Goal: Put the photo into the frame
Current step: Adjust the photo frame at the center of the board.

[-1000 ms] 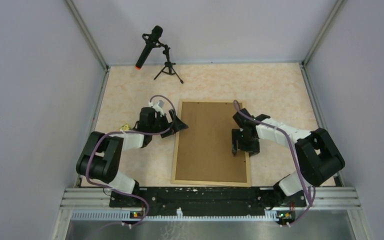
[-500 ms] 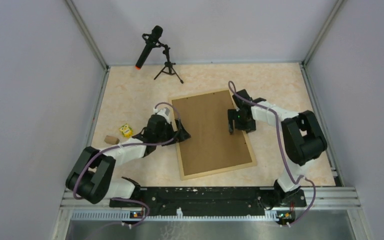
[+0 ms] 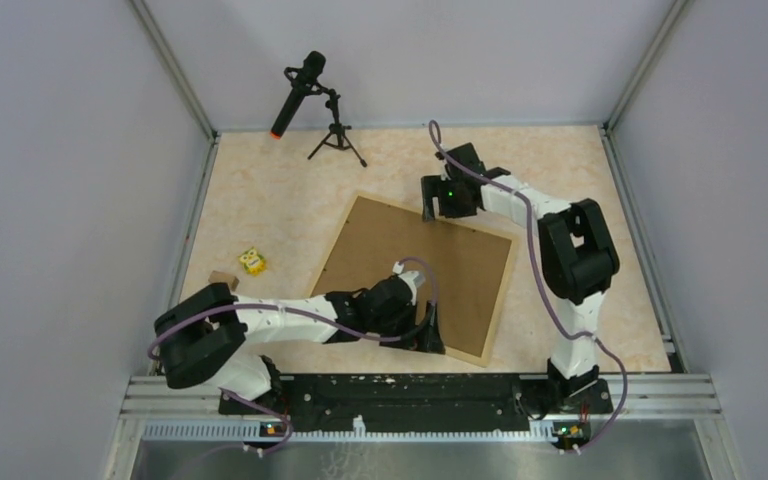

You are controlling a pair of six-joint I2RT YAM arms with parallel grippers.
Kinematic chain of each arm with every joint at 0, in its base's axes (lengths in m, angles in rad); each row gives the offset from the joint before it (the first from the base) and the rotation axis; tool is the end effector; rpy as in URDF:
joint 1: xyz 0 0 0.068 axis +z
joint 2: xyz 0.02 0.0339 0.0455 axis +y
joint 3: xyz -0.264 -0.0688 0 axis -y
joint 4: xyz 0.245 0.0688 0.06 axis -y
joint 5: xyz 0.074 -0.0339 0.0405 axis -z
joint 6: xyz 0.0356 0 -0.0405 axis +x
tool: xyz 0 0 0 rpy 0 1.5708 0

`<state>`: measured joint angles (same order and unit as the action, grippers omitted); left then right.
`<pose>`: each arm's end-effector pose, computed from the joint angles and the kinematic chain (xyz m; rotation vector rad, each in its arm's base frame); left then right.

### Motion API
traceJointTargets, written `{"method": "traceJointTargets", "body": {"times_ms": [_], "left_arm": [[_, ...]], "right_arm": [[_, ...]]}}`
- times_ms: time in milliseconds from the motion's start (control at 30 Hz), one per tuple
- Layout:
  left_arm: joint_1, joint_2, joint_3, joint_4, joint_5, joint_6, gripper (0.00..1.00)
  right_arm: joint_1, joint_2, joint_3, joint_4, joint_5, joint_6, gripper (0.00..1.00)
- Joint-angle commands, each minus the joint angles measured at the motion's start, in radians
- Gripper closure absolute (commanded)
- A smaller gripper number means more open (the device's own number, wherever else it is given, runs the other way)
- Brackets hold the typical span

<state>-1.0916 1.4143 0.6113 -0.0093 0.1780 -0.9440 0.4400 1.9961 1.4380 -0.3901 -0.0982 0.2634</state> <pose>0.1176 -0.2400 0.1605 0.2947 2.6840 -1.0416 0.3897 0.1873 0.1862 -0.2662 2.5473 0.4020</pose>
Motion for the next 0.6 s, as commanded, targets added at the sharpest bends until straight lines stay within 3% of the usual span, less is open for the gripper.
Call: {"method": "traceJointTargets", "body": {"times_ms": [0,133,267,400,567], "left_arm": [[-0.006,0.028,0.117,0.061,-0.019,0.040,0.02],[0.007,-0.041,0.172,-0.036,-0.108,0.149,0.02],[0.051,-0.149,0.197,-0.106,-0.243,0.262,0.02],[0.247,-0.222,0.196,-0.142,-0.305,0.308,0.02],[0.512,-0.169,0.233,-0.159,-0.400,0.306,0.02]], "right_arm": [[0.010,-0.133,0.069,-0.140,0.018,0.029,0.20],[-0.038,-0.291,-0.005,-0.177,0.125,0.083,0.19],[-0.105,-0.481,-0.229,-0.114,0.147,0.169,0.20],[-0.211,-0.634,-0.477,-0.030,0.119,0.221,0.20],[-0.353,-0.690,-0.653,0.084,-0.020,0.247,0.20]]}}
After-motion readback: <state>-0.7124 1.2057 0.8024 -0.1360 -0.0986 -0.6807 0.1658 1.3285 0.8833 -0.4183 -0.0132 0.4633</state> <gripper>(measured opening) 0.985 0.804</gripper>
